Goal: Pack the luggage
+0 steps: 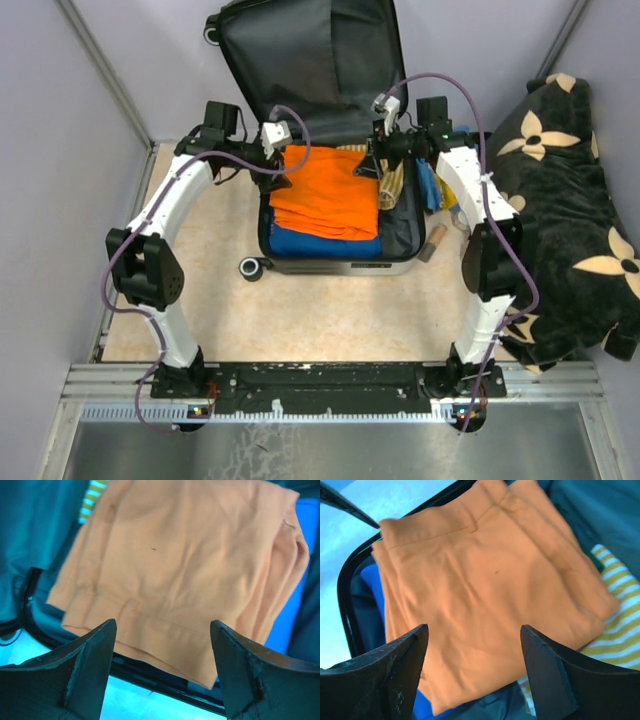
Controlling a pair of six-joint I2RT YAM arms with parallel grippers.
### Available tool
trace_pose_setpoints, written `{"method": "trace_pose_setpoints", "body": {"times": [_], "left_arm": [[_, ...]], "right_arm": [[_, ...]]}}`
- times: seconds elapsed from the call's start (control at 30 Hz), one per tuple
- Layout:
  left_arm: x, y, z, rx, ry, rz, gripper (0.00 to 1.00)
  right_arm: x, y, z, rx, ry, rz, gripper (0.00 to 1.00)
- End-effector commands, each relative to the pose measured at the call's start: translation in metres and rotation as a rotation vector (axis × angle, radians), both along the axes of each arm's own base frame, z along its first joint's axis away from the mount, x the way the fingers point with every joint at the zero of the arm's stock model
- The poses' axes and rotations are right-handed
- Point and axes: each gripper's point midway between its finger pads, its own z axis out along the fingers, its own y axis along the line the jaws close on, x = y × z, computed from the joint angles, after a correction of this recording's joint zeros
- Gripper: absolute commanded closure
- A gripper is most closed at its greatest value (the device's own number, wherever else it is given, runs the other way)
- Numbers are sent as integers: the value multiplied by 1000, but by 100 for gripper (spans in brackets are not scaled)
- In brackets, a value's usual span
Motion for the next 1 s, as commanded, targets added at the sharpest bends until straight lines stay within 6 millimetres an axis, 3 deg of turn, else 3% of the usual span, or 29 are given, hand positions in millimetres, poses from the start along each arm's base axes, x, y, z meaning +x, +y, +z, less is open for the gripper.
{"method": "trace_pose_setpoints", "body": {"times": [0.0, 0.2, 0.33, 0.4, 0.47, 0.63, 0.8, 0.97], "left_arm": [[-28, 0, -48, 98, 77, -76, 23], [-45, 7, -100, 232, 115, -110, 32], [-55, 15, -131, 356, 126, -105, 36], [-55, 11, -120, 336, 123, -97, 33], [-53, 2, -97, 271, 107, -85, 25], [-51, -12, -45, 125, 48, -36, 12], [-43, -9, -17, 34, 31, 73, 4], [-27, 0, 8, -41, -32, 187, 0]], "right_arm": [[-48, 18, -30, -60, 40, 138, 27], [-72, 26, -92, -134, 123, 137, 34], [-72, 19, -111, -168, 178, 91, 36], [-68, 16, -97, -158, 149, 70, 35], [-64, 14, -76, -129, 126, 39, 32], [-49, -11, -9, -15, 107, -93, 23], [-40, -69, 38, 72, 79, -346, 17], [-44, -130, 51, 104, 113, -576, 12]]}}
